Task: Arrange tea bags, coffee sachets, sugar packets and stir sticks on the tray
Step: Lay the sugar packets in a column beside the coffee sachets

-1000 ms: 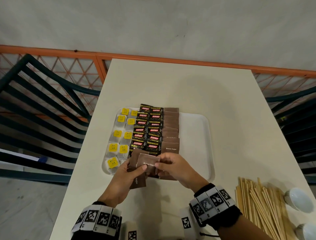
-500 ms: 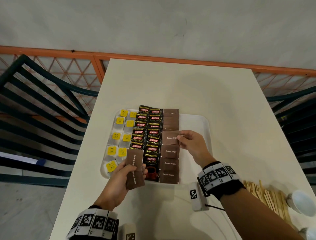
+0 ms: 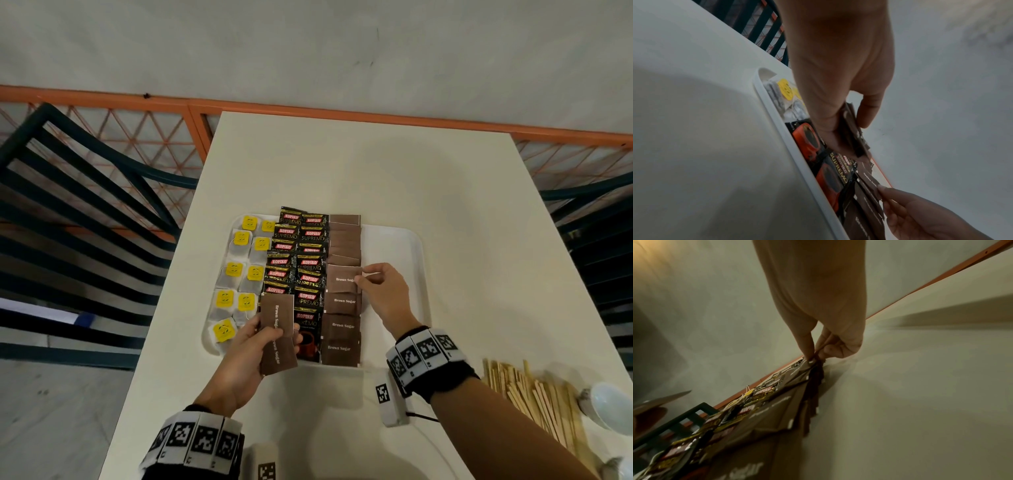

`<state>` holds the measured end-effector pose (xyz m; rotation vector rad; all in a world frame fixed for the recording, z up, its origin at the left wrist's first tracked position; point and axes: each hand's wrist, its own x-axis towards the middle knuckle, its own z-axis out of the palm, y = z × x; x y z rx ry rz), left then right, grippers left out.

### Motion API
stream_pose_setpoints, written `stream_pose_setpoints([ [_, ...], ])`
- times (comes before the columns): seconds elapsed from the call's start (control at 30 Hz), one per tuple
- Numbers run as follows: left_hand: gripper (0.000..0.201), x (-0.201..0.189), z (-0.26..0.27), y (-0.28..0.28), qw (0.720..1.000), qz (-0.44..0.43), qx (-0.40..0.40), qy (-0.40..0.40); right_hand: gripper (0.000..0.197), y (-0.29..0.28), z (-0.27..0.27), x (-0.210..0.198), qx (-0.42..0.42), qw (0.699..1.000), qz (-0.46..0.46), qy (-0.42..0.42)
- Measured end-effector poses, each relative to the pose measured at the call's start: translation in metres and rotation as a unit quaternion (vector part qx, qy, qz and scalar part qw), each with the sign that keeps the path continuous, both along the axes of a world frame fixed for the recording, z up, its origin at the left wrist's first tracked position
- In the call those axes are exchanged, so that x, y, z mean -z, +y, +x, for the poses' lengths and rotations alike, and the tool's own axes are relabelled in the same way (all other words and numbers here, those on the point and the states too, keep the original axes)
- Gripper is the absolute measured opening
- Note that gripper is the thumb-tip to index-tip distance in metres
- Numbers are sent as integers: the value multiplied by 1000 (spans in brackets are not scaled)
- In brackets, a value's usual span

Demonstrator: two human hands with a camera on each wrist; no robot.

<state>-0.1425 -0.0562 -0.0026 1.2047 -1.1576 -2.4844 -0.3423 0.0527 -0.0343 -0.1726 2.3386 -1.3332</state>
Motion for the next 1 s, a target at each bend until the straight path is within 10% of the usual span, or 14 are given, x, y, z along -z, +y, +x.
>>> stream_pose_setpoints([
  [0.2, 29, 1, -4, 1, 1000, -14, 17, -15, 20, -5, 11, -11, -53, 996, 25, 73],
  [0.47, 22, -1, -7, 2, 995, -52, 76, -29, 30, -18, 47, -31, -376, 926, 6, -25],
  [0.63, 18, 0, -7, 3, 994, -75, 65, -36, 26, -19, 43, -38, -362, 930, -9, -65],
  [1.0, 13, 1, -17, -9, 996, -75, -20, -50, 83, -12, 32, -50, -372, 920, -62, -107],
])
